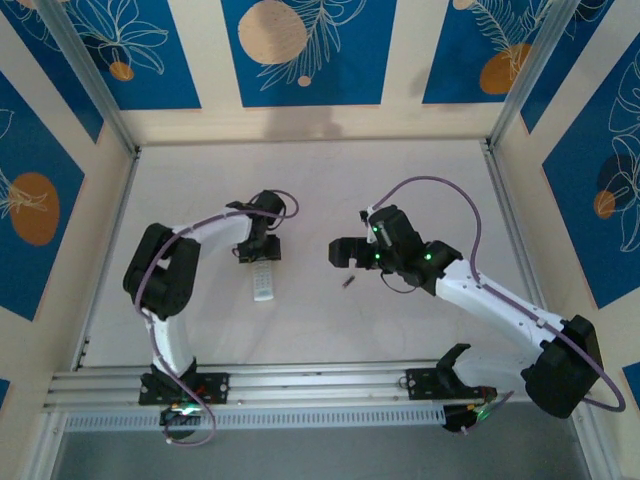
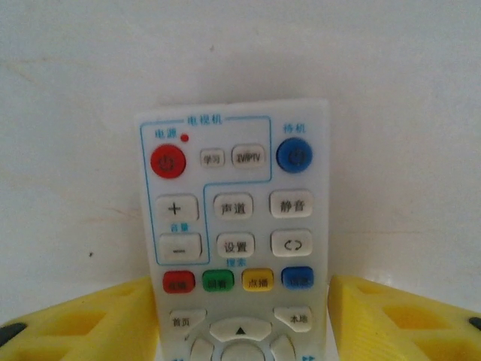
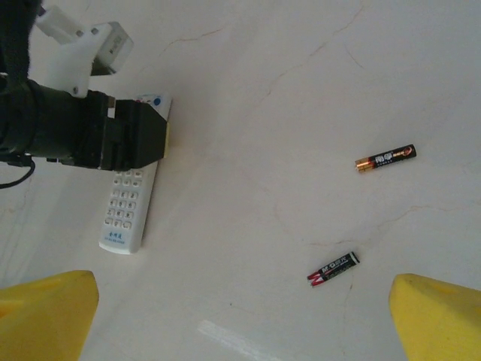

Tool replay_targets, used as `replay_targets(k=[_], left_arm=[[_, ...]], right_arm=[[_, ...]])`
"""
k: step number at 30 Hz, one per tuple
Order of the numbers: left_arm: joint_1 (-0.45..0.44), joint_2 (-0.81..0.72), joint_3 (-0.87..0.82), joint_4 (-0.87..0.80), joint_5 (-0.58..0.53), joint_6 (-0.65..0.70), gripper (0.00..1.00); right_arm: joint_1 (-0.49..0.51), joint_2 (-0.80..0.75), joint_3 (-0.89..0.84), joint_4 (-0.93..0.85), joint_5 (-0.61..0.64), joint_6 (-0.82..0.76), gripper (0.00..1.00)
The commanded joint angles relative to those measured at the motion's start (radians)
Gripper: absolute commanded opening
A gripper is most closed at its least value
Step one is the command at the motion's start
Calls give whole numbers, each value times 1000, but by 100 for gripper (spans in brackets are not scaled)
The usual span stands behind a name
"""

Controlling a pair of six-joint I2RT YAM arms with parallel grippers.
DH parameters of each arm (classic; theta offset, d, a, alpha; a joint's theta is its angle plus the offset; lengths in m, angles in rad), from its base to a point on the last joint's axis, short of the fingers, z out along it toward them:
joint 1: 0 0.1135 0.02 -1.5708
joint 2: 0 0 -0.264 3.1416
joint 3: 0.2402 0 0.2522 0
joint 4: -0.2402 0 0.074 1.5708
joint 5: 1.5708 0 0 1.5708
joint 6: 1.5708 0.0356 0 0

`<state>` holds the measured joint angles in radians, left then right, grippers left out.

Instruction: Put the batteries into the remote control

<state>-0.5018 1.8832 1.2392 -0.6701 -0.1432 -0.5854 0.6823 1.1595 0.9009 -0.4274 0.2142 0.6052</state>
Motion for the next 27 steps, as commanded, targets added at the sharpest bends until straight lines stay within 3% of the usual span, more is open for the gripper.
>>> replay_targets(k=[1,5,8,12,16,21,27], left_arm=[[-9,18,23,-61,-54,3,60],[-9,21,21,-54,-38,1,56],[-7,0,45,-38,43,7,45],[-3,-122,78,17,144,27,39],[11,-275,114,115,297,51,34],[17,-427,117,352,549,14,28],[17,-505,113,649,736,-109,27]], right_arm=[[-4,-19,-10,4,16,16,99],[-5,-28,-3,-1,19,17,99],[-9,-42,-5,11,22,27,99],[-33,-53,2,37,-3,32,99],[-117,-68,13,107,-192,67,99],[-246,-66,-23,381,-545,169,99],[-241,18,9,703,-796,281,99]])
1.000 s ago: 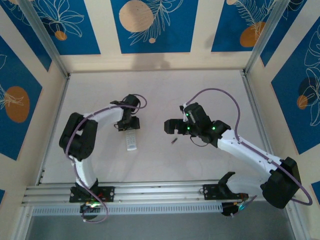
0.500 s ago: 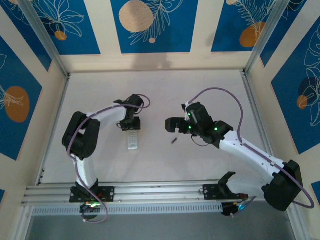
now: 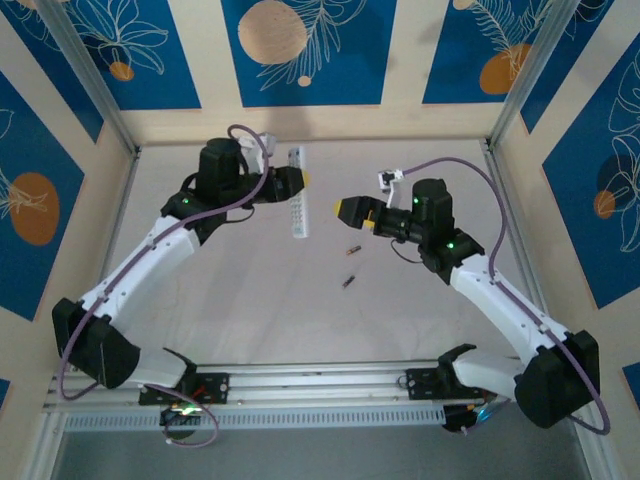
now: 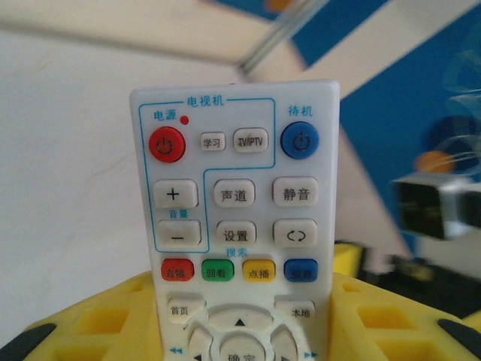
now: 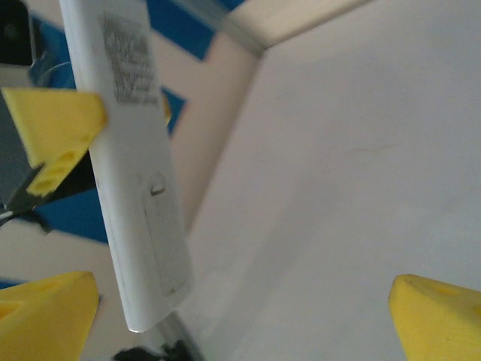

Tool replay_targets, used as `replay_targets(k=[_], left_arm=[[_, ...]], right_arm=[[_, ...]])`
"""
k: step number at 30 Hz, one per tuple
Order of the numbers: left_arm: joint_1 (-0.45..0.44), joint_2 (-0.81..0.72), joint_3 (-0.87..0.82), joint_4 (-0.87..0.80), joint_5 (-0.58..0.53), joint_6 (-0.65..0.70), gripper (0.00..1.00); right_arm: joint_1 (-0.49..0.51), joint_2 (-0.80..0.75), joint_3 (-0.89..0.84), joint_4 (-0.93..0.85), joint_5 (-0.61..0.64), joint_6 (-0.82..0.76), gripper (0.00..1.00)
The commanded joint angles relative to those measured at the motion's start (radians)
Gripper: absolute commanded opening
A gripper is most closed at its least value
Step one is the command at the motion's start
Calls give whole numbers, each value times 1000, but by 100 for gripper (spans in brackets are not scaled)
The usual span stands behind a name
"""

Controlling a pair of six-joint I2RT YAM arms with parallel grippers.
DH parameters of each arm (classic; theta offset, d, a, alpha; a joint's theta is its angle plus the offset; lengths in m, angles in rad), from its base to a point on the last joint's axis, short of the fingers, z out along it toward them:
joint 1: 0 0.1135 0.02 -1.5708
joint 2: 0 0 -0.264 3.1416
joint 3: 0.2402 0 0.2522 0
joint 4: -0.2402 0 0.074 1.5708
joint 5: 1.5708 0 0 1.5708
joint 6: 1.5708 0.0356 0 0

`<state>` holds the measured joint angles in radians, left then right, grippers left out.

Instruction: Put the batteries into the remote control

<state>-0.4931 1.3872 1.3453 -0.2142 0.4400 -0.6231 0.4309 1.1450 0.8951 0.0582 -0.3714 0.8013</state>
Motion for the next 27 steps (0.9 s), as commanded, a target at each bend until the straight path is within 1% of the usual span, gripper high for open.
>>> replay_targets(k=[1,8,9,11,14,17,20,22,24,25,27], left_arm=[[8,-16,5,232,166,-94,27],[10,-30,-16,409,204,-192,25],[10,-30,-23,444,217,-211,24],[10,-22,-41,540,254,-271,24],[17,-11,-64,652,286,-349,24],[24,-5,-72,676,292,-385,24],[24,-5,-81,680,289,-387,24],[26,-4,-84,678,287,-388,25],[25,-8,-89,672,281,-387,35],[27,-12,-89,660,275,-381,48],[31,-27,-82,602,258,-343,73]], right_arm=[[20,48,25,254,-231,99,99],[100,119,90,368,-263,101,99],[106,128,98,370,-264,99,96],[112,145,101,404,-264,114,82],[109,158,86,486,-250,179,63],[111,160,85,523,-253,201,52],[117,156,93,509,-251,187,44],[118,153,99,497,-246,185,40],[120,149,111,460,-239,171,35],[120,143,122,425,-239,143,32],[125,122,157,297,-207,43,30]])
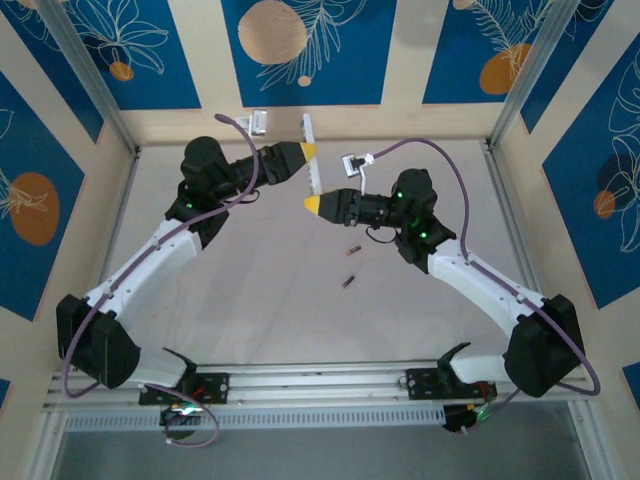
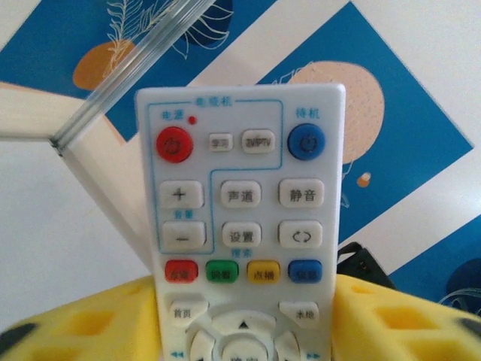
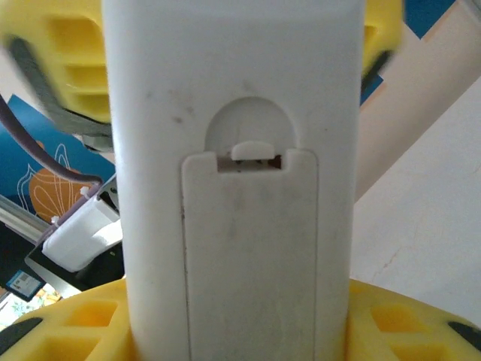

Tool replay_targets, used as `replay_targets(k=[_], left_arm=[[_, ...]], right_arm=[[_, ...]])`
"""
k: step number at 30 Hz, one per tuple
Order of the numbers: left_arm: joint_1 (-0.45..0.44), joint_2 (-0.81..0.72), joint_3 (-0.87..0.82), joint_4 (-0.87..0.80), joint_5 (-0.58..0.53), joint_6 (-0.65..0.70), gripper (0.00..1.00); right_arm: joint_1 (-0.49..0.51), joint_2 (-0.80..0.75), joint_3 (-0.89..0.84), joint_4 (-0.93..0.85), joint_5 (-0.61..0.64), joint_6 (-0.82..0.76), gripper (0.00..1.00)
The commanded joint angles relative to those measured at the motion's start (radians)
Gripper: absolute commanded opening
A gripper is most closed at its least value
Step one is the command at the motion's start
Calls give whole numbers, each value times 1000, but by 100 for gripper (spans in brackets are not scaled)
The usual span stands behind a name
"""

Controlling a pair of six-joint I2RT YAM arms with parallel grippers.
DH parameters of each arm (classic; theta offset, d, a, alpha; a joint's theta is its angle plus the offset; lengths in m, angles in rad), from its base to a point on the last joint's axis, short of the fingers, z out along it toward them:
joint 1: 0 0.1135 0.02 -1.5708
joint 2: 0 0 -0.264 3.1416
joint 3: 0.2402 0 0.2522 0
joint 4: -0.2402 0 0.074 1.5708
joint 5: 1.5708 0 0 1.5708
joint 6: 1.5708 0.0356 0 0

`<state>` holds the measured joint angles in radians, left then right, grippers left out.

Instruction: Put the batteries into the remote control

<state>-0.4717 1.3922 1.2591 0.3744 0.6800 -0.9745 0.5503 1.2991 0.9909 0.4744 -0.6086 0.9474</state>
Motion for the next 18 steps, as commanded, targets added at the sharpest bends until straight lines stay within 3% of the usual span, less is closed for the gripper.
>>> replay_targets(k=[1,4,7,9,12,18], left_arm=[[11,-49,14,-36,2,48,83],[12,-115,53,-253,-93,195,95],[12,-166,96,-477,-250,299,97],[10,-184,96,-540,-307,319,98],[7,-191,71,-541,-320,312,97],[0,-144,62,-469,-250,248,86]], right_arm=[[12,-46,82,-210,84,-172,30],[59,-75,153,-493,377,-408,29],[133,-55,230,-677,726,-579,26],[167,-29,273,-734,872,-635,24],[214,7,314,-758,973,-697,24],[284,60,358,-766,991,-755,26]])
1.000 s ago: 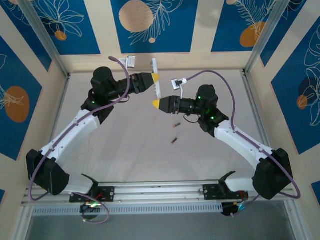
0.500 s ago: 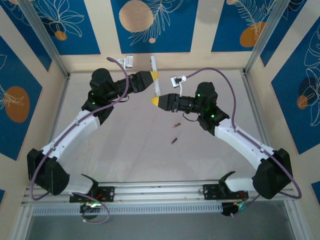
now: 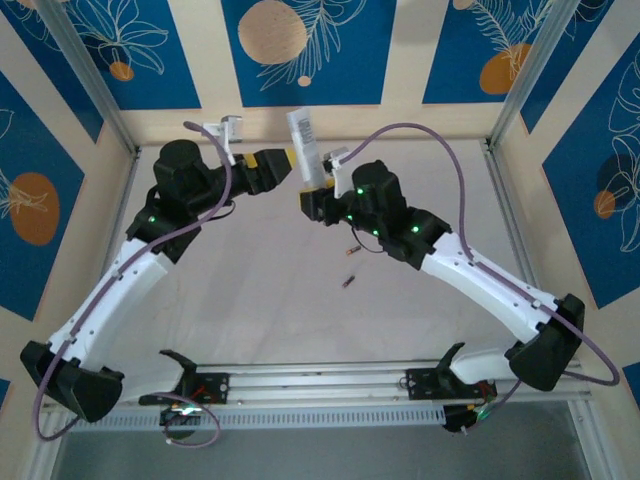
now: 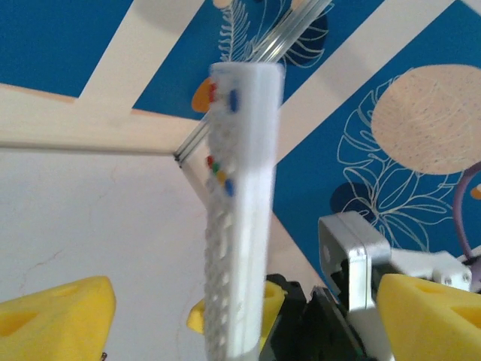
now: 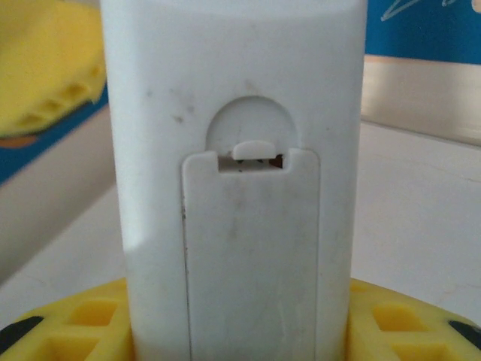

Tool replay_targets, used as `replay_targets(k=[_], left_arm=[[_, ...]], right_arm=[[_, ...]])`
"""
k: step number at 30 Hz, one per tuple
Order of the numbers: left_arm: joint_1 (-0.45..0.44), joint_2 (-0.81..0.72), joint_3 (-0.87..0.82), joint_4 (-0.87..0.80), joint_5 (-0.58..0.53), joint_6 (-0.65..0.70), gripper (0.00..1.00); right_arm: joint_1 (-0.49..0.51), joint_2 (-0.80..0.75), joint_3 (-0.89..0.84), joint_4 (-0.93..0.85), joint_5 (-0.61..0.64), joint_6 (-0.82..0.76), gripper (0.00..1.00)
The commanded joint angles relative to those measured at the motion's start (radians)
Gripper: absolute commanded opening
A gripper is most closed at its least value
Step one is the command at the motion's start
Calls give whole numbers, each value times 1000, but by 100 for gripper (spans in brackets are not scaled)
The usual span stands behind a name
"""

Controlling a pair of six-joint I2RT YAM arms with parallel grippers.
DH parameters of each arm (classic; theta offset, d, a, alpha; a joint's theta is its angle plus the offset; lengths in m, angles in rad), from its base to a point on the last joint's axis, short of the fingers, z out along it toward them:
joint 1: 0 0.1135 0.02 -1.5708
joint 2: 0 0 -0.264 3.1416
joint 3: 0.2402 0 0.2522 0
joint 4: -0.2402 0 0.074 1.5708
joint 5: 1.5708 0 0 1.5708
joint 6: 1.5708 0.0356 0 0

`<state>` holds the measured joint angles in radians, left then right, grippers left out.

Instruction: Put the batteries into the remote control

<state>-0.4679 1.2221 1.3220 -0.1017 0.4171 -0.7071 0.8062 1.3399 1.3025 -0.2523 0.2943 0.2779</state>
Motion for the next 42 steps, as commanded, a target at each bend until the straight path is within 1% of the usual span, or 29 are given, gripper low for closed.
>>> replay_targets(k=[1,4,9,12,14,15,16,18,19,21,23,24,26,29,30,33,36,42], left_arm=[[-6,40,-4,30,30,-39,84],[-14,78,-1,65,53,-65,73],[-17,123,1,66,52,-87,48],[-17,126,-9,82,54,-84,32],[-17,119,-18,95,51,-70,26],[-17,116,-21,101,52,-57,24],[-17,113,-23,103,58,-40,21],[-17,107,-28,116,85,15,18],[-17,103,-36,136,108,55,17],[-17,92,-73,200,149,165,15],[-17,77,-110,222,121,279,15],[-17,73,-123,231,112,317,15],[-18,73,-146,264,111,376,15],[-23,73,-188,364,140,406,14],[-23,74,-204,402,148,408,14],[-28,74,-248,502,160,408,13],[-31,74,-270,535,160,400,13],[-36,70,-296,566,134,404,12]], right_arm=[[37,28,58,-51,88,-93,26],[48,41,74,-70,82,-95,26],[53,35,67,-64,60,-97,26],[53,34,62,-67,50,-98,27],[53,34,62,-71,44,-96,30],[51,33,62,-76,38,-92,33],[50,31,63,-81,27,-87,36],[40,19,65,-94,-2,-55,47],[27,8,64,-100,-23,-30,53],[2,-18,63,-123,-48,44,61],[-38,-53,50,-152,-56,201,67],[-61,-73,39,-158,-81,272,70],[-109,-113,2,-155,-135,482,72],[-135,-158,-61,-129,-164,741,75],[-134,-167,-82,-114,-168,790,77],[-128,-170,-117,-66,-192,879,92],[-128,-152,-120,-43,-206,926,99],[-116,-102,-135,6,-198,1025,99]])
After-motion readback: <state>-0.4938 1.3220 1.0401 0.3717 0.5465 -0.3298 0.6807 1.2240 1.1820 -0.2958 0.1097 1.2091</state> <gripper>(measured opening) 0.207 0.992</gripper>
